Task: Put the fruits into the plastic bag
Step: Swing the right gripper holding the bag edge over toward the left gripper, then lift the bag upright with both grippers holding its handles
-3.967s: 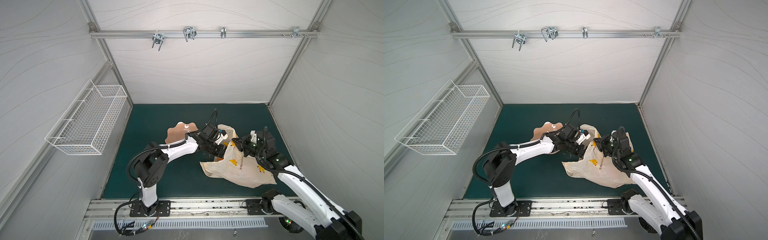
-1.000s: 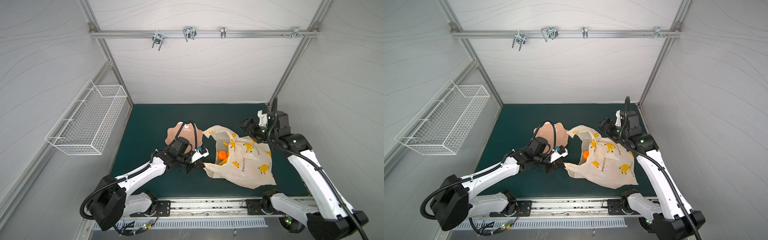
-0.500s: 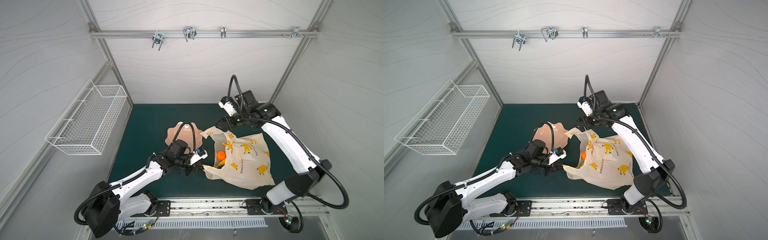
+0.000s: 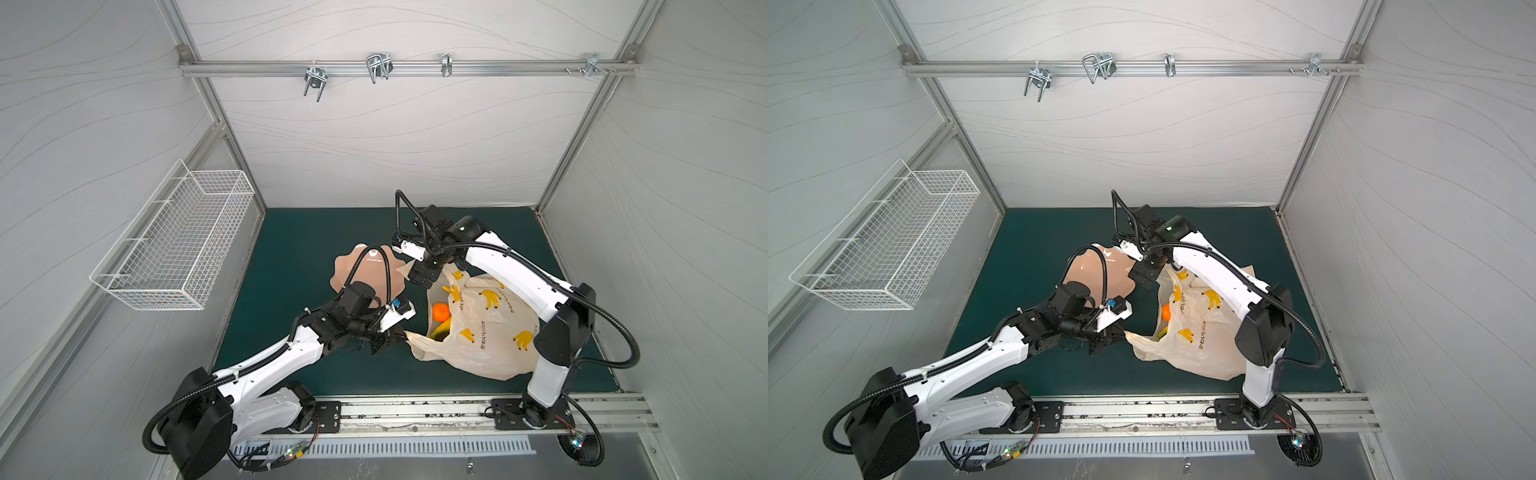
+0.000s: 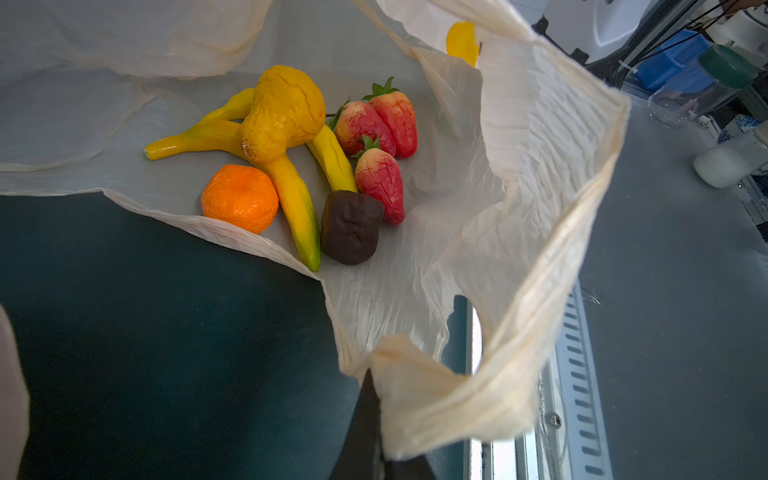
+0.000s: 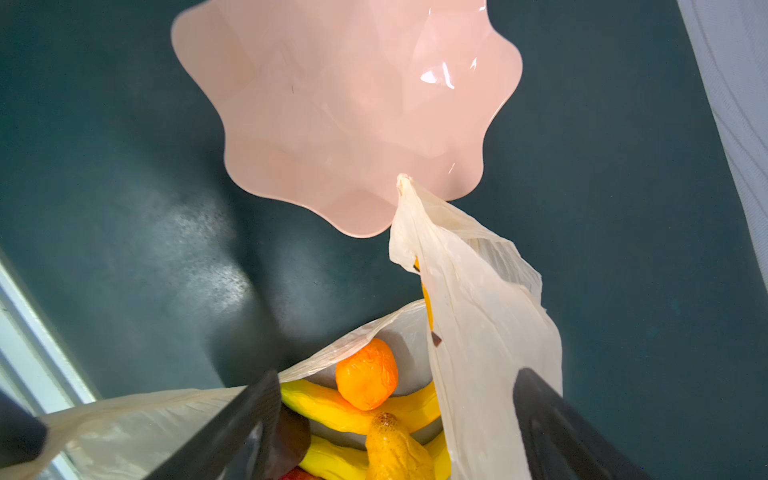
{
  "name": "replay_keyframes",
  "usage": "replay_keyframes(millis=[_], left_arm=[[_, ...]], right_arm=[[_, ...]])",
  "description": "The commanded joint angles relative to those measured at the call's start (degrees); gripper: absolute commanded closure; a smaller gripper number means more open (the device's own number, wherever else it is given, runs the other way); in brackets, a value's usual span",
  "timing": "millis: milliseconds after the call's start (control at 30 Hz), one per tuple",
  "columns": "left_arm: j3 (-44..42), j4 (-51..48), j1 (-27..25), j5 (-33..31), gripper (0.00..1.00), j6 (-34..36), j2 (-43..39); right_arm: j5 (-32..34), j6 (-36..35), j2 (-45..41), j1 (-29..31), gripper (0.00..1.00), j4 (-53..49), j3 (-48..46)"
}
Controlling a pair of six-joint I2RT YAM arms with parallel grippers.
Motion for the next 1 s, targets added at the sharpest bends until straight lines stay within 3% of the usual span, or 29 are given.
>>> replay_keyframes(millis=[0, 400, 533, 667, 767, 833, 967], left_arm=[[0.21, 1.24, -0.31, -0.13, 1.00, 0.34, -0.98], [0.66, 0.75, -0.49, -0.51, 1.00, 0.37, -0.79], [0.92, 0.45, -0.56, -0.51, 1.00, 0.39, -0.58], [1.06, 0.16, -0.52, -0.84, 1.00, 0.54, -0.74], [1.27, -0.45, -0.53, -1.51, 1.00, 0.58, -1.13], [1.57, -0.44, -0.57, -2.62, 1.00, -0.05, -1.61], [3.79, -0.55, -0.51, -5.54, 1.00, -1.69, -1.79]], right_arm=[[3.86, -4.95, 2.18, 0.75, 0.11, 0.85, 2.01], [12.26, -9.70, 7.82, 3.61, 0.13, 7.48, 0.78], [16.01, -10.86, 9.41, 3.64, 0.19, 9.95, -0.31], [18.11, -11.11, 10.09, 3.59, 0.43, 11.80, -0.99], [19.16, -10.58, 9.78, 3.15, 0.70, 12.24, -1.39], [18.61, -8.57, 8.90, 2.59, 0.96, 12.18, -0.67], [17.14, -4.12, 4.77, 0.31, 1.00, 14.54, 0.12]])
